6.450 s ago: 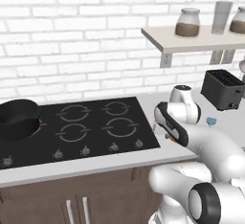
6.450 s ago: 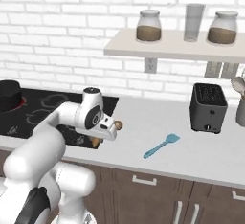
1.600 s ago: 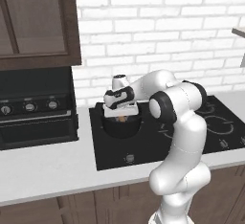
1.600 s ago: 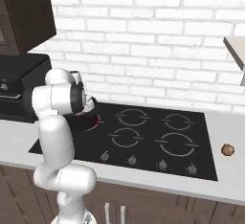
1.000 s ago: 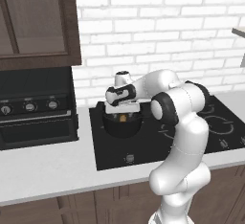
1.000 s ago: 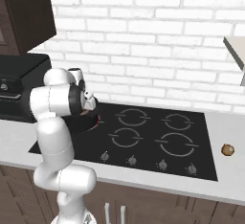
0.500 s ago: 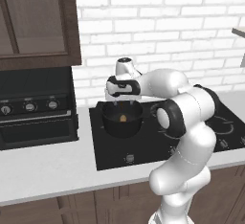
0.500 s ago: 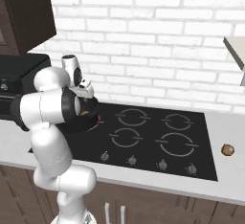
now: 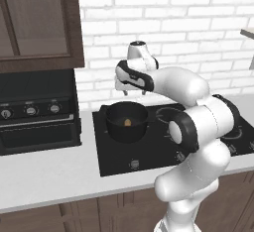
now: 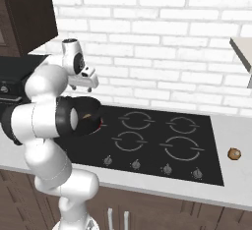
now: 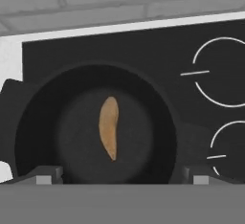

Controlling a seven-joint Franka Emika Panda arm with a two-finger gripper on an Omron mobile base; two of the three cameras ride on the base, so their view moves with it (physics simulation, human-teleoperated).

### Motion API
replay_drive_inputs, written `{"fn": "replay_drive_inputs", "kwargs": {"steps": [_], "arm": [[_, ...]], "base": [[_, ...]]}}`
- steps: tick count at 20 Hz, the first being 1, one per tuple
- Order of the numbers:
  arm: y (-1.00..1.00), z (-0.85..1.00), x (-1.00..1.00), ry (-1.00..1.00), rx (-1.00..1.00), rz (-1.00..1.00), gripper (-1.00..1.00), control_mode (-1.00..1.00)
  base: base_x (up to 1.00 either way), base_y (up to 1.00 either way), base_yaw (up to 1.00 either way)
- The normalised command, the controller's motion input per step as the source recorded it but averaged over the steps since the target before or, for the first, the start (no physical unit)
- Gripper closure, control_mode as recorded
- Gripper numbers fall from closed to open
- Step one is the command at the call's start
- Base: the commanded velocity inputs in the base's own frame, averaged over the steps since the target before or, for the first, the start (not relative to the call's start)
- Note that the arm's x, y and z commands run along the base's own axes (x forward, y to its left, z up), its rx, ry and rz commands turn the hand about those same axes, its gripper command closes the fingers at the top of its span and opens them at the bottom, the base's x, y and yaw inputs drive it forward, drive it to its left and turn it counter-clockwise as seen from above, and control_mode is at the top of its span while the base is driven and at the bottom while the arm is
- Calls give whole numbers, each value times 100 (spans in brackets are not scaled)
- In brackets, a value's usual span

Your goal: Put the sweet potato and mushroom in the pot. Retrieve the spatula and lightly stir the vegetables in the pot.

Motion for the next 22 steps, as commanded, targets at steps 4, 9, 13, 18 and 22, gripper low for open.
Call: {"fn": "replay_drive_inputs", "kwargs": {"steps": [4, 9, 13, 18, 22], "arm": [[-31, 5, -12, 7, 0, 0, -100, -100], [0, 0, -15, -2, 0, 1, -100, -100], [-14, 1, -71, -10, 0, 8, -100, -100], [-29, 6, -92, -13, 0, 6, -100, -100], [-17, 2, -72, -5, 0, 2, -100, -100]], "base": [[0, 0, 0], [0, 0, 0], [0, 0, 0], [0, 0, 0], [0, 0, 0]]}}
